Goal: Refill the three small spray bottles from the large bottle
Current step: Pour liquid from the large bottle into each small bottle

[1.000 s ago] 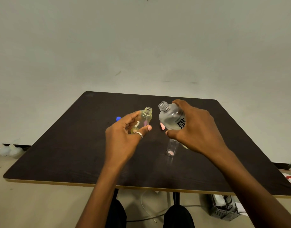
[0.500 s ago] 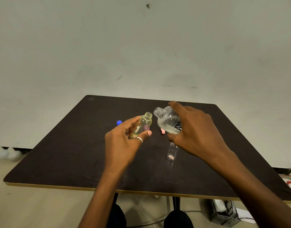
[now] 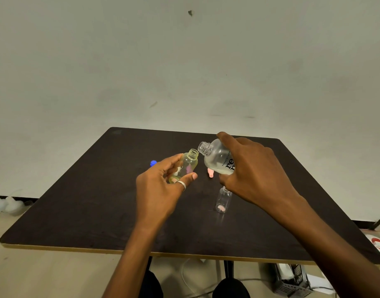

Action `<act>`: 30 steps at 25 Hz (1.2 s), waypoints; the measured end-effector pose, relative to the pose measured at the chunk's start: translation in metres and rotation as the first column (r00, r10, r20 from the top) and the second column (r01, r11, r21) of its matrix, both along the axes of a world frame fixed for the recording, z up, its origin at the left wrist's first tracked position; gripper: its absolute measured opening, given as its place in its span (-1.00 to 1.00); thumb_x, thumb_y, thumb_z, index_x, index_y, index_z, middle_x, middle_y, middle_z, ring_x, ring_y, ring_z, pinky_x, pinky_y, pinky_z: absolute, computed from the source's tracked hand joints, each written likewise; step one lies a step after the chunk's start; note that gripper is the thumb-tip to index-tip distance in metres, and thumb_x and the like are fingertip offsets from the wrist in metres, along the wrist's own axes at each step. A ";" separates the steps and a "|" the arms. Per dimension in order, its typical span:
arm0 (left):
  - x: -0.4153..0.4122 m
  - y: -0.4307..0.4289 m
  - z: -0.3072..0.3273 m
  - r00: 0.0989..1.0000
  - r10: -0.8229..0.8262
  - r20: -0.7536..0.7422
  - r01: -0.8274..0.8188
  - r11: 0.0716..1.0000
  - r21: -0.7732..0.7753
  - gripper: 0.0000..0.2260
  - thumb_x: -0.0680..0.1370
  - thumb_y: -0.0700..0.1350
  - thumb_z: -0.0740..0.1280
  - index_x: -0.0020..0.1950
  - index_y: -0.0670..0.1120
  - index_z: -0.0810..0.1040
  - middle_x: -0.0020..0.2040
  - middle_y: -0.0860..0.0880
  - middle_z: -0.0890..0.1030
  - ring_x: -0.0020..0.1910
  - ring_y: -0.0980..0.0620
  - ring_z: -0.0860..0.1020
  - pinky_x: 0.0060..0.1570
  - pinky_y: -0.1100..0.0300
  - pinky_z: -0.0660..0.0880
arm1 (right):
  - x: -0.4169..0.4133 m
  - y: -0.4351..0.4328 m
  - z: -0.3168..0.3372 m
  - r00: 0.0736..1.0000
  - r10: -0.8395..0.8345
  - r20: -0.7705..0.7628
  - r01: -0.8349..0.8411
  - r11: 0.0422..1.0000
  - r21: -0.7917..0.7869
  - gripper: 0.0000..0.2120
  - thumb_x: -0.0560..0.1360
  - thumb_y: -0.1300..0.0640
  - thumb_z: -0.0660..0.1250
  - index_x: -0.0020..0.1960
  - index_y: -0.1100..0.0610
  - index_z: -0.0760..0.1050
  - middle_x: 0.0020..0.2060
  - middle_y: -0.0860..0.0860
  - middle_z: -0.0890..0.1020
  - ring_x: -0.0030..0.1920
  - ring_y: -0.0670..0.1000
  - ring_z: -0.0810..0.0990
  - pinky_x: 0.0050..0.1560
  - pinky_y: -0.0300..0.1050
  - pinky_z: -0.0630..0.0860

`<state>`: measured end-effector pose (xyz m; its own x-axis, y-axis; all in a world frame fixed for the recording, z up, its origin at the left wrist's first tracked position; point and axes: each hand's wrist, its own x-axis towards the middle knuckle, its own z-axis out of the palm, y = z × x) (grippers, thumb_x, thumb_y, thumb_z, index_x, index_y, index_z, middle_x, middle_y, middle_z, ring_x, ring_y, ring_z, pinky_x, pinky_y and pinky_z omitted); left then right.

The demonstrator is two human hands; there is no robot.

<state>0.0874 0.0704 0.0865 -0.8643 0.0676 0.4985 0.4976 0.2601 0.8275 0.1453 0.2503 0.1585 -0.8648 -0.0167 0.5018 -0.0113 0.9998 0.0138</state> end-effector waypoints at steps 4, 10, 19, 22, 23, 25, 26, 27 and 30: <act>0.000 0.000 0.001 1.000 0.010 0.010 -0.010 1.000 -0.006 -0.50 0.36 -0.02 0.58 0.28 0.02 0.60 0.10 0.19 0.60 0.01 0.37 0.55 0.01 0.57 0.44 | -0.001 -0.002 0.002 1.000 -0.004 0.000 0.004 1.000 0.024 -0.26 0.31 0.04 0.39 0.44 -0.09 0.21 0.02 -0.05 0.59 -0.10 0.09 0.60 -0.20 -0.06 0.56; -0.002 -0.001 -0.002 1.000 0.029 0.008 -0.029 0.999 -0.015 -0.49 0.35 -0.01 0.58 0.28 0.00 0.61 0.16 0.07 0.66 0.06 0.23 0.61 0.04 0.52 0.45 | 0.000 -0.006 0.005 1.000 -0.012 0.014 0.011 0.997 0.071 -0.27 0.34 0.06 0.39 0.45 -0.08 0.20 0.07 -0.02 0.59 -0.08 0.07 0.59 -0.23 -0.13 0.48; -0.002 -0.001 -0.003 0.999 0.041 0.003 -0.041 0.999 -0.002 -0.50 0.35 -0.03 0.59 0.27 -0.02 0.62 0.15 0.05 0.67 0.09 0.20 0.61 0.05 0.51 0.46 | 0.002 -0.012 0.012 0.999 -0.028 0.021 0.025 0.991 0.129 -0.31 0.37 0.09 0.39 0.43 -0.08 0.20 0.05 -0.01 0.58 -0.08 0.07 0.57 -0.17 -0.11 0.48; -0.002 -0.001 -0.003 0.999 0.040 0.003 -0.040 0.999 0.000 -0.51 0.35 -0.02 0.59 0.27 -0.01 0.63 0.13 0.07 0.68 0.07 0.22 0.62 0.06 0.49 0.48 | 0.000 -0.013 0.012 0.999 -0.033 0.016 0.031 0.988 0.149 -0.34 0.35 0.11 0.38 0.40 -0.07 0.23 -0.01 -0.02 0.57 -0.13 0.06 0.54 -0.21 -0.14 0.36; -0.002 -0.001 -0.003 0.999 0.042 0.007 -0.042 0.999 0.001 -0.51 0.35 -0.02 0.59 0.27 -0.01 0.63 0.13 0.08 0.67 0.05 0.23 0.61 0.04 0.52 0.47 | 0.000 -0.013 0.012 0.999 -0.034 0.016 0.031 0.988 0.151 -0.34 0.36 0.11 0.38 0.40 -0.07 0.24 -0.01 -0.02 0.57 -0.13 0.06 0.54 -0.20 -0.14 0.35; -0.002 -0.002 -0.003 0.999 0.042 0.014 -0.042 0.999 0.003 -0.51 0.35 -0.02 0.59 0.27 -0.01 0.62 0.12 0.08 0.67 0.02 0.27 0.59 0.00 0.56 0.45 | 0.000 -0.014 0.012 0.999 -0.034 0.015 0.032 0.987 0.157 -0.33 0.36 0.11 0.39 0.41 -0.07 0.23 0.01 -0.02 0.57 -0.11 0.06 0.54 -0.18 -0.14 0.34; -0.002 -0.002 -0.003 0.999 0.041 0.016 -0.041 0.999 0.003 -0.51 0.35 -0.03 0.59 0.27 -0.02 0.62 0.12 0.09 0.67 0.00 0.30 0.58 -0.01 0.58 0.44 | -0.001 -0.014 0.012 0.999 -0.035 0.014 0.032 0.987 0.159 -0.32 0.36 0.11 0.40 0.41 -0.07 0.23 0.01 -0.02 0.57 -0.10 0.06 0.53 -0.18 -0.14 0.32; -0.002 -0.002 -0.003 0.999 0.040 0.016 -0.040 0.999 0.002 -0.51 0.35 -0.03 0.59 0.27 -0.02 0.62 0.11 0.09 0.67 -0.02 0.33 0.57 -0.02 0.59 0.43 | -0.001 -0.015 0.012 0.999 -0.036 0.013 0.033 0.987 0.159 -0.32 0.36 0.11 0.40 0.42 -0.07 0.22 0.01 -0.02 0.57 -0.10 0.06 0.53 -0.18 -0.14 0.31; -0.003 -0.002 -0.003 0.999 0.040 0.022 -0.040 0.999 0.003 -0.50 0.35 -0.04 0.59 0.27 -0.02 0.62 0.11 0.08 0.67 -0.03 0.33 0.57 -0.03 0.60 0.43 | -0.001 -0.015 0.013 0.999 -0.032 0.009 0.030 0.987 0.158 -0.32 0.36 0.12 0.40 0.41 -0.07 0.23 0.02 -0.02 0.57 -0.09 0.06 0.53 -0.17 -0.14 0.29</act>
